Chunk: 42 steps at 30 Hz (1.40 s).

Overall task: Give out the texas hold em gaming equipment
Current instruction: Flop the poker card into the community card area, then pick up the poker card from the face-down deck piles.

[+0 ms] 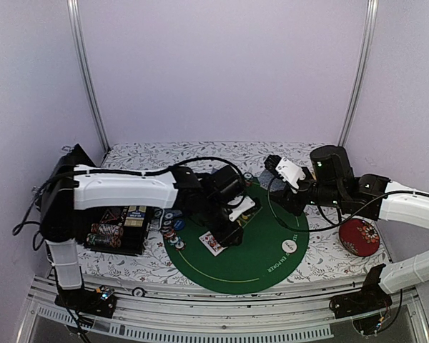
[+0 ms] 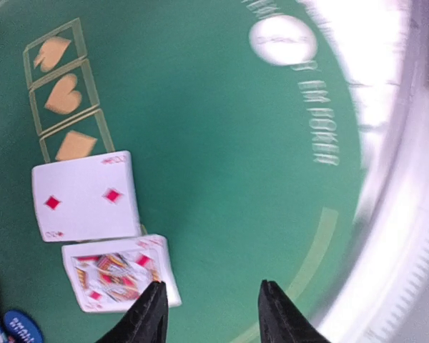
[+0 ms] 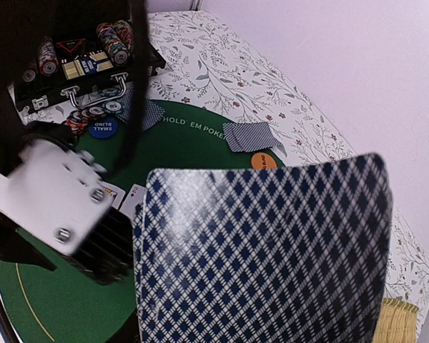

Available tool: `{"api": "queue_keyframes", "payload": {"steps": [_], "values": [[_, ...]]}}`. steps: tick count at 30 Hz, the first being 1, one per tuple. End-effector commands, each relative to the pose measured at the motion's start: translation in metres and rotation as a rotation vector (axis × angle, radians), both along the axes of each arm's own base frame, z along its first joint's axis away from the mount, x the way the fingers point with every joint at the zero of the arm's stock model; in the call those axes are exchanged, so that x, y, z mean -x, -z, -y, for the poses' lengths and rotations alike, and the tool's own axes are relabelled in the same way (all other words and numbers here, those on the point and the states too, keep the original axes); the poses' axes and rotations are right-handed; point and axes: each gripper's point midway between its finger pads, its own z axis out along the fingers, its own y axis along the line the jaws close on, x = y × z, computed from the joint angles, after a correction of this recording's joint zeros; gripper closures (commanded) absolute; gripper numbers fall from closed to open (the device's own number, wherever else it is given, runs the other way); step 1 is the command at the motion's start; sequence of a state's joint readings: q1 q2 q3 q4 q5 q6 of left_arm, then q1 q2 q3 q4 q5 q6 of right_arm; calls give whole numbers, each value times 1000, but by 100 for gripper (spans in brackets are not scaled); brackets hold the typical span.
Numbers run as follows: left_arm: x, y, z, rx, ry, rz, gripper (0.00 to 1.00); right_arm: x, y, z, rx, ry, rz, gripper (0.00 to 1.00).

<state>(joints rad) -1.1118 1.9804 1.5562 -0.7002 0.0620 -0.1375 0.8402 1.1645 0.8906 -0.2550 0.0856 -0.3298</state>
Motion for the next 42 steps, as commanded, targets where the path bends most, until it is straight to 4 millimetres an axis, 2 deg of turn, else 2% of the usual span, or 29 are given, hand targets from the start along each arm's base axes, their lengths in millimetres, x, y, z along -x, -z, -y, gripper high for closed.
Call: {"api": "queue_keyframes", "payload": {"steps": [1, 4, 5, 10, 12, 15, 17, 22, 24, 31, 35, 38, 42], "values": [[29, -52, 2, 227, 162, -89, 54, -2, -13, 4, -27, 12, 27, 55], [23, -88, -5, 369, 186, -89, 52, -2, -12, 3, -25, 8, 24, 56], [17, -107, -8, 432, 177, -76, 51, -2, -12, 2, -24, 7, 23, 56], [-38, -189, -16, 769, 28, 24, 26, -4, -7, -2, -9, -1, 9, 55], [-51, -209, -15, 872, -29, 48, 17, -5, -6, -5, -11, -8, 4, 56], [-61, -220, -2, 951, -55, 26, 11, -5, -9, -11, -26, -28, 4, 56], [-69, -214, 8, 946, -75, -15, 13, -5, -9, -15, -35, -44, 1, 56], [-79, -184, 28, 875, -94, -110, 30, -4, -9, -23, -52, -72, -4, 56], [-82, -176, 31, 854, -107, -115, 30, -5, -8, -26, -57, -76, -6, 56], [-81, -174, 46, 847, -80, -92, 23, -5, -2, -34, -60, -97, -19, 56], [-80, -162, 56, 802, -77, -97, 25, -4, -1, -38, -64, -109, -21, 56], [-82, -153, 58, 745, -85, -70, 32, -4, -3, -37, -68, -106, -18, 56], [-93, -149, 43, 689, -150, 8, 42, -2, -9, -33, -80, -102, -1, 56]]}}
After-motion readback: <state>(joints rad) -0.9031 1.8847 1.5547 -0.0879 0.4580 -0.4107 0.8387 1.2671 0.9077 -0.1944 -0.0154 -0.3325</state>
